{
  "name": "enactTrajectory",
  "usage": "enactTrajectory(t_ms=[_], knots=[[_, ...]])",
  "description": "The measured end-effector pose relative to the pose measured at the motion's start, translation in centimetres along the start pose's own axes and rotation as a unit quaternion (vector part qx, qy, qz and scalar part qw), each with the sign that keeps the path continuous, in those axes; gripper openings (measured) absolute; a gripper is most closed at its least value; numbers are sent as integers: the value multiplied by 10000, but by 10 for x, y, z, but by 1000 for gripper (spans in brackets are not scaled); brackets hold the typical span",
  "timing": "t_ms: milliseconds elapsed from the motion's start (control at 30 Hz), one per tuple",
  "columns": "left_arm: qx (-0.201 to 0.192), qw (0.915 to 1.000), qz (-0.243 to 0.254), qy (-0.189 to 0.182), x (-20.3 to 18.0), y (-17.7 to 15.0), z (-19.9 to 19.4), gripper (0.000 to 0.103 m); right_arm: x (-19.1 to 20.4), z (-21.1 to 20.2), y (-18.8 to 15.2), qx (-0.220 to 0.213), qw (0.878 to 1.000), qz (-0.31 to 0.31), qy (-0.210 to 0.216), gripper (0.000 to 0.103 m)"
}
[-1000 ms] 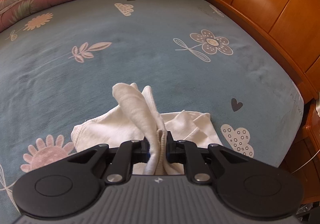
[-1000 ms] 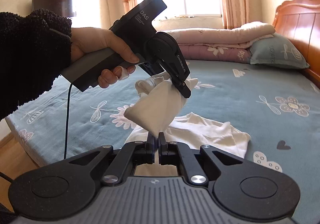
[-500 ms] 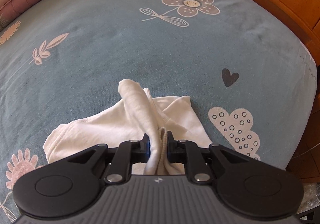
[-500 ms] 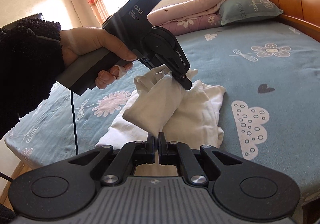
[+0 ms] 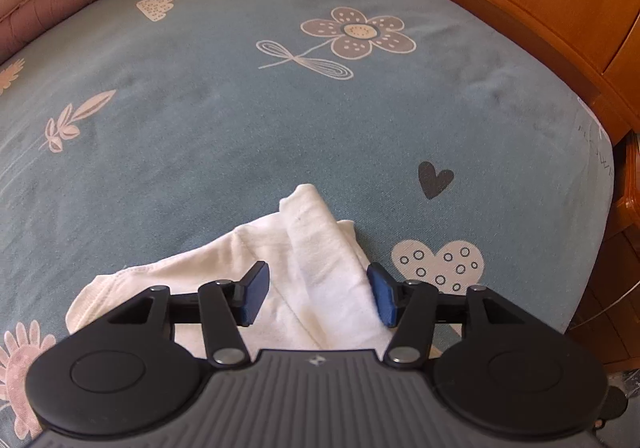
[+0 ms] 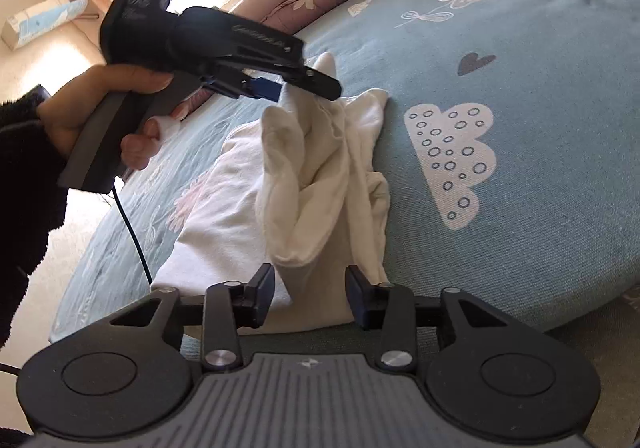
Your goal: Fold clothes
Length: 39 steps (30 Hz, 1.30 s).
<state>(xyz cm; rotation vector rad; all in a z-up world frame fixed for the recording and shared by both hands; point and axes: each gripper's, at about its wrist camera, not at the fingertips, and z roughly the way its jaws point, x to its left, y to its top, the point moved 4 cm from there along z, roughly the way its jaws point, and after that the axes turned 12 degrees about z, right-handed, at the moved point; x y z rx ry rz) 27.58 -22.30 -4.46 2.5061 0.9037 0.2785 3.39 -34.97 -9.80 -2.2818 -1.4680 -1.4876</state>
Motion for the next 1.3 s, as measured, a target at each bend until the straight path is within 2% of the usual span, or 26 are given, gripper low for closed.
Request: enactTrajectory(t_ms=[100,267,400,500,567,700,833,900,1000,1100,1167,1233,1300], knots=[[-298,9996,21,25,10,-16,-27,62,-7,-6,8,-107,9997,192,65,55],[-740,9966,313,199,13,-66,-76,75,-4,-22,17,-413,9990,-67,-173,62],[-887,9932,704,288,-5,-120,-106,78,3,-32,25,-641,9972,-236,-316,78],[-1053,9877,1087,381,-28,-159,-120,83,8,-34,31,-751,9959,-310,-387,83],[-1158,9840,1281,430,-42,-177,-121,86,11,-34,32,-769,9957,-320,-407,84],[-1157,9758,1611,917,-70,-203,-97,86,21,-31,28,-723,9952,-440,-490,84],[-1158,9599,1933,1667,-86,-208,-69,86,34,-30,23,-712,9940,-621,-558,84],[-1238,9493,2091,1992,-90,-206,-63,86,42,-34,22,-754,9928,-745,-551,86],[-1198,9419,2202,2236,-88,-202,-61,86,49,-37,22,-845,9908,-876,-594,88],[-1073,9458,2036,2289,-76,-210,-63,86,50,-36,23,-877,9897,-927,-654,88],[-870,9528,1770,2309,-59,-222,-63,86,48,-34,24,-864,9895,-931,-684,88],[-937,9610,1438,2167,-46,-237,-67,86,45,-31,24,-840,9894,-930,-731,88],[-1015,9708,1113,1866,-40,-241,-75,86,41,-29,26,-814,9893,-912,-792,88]])
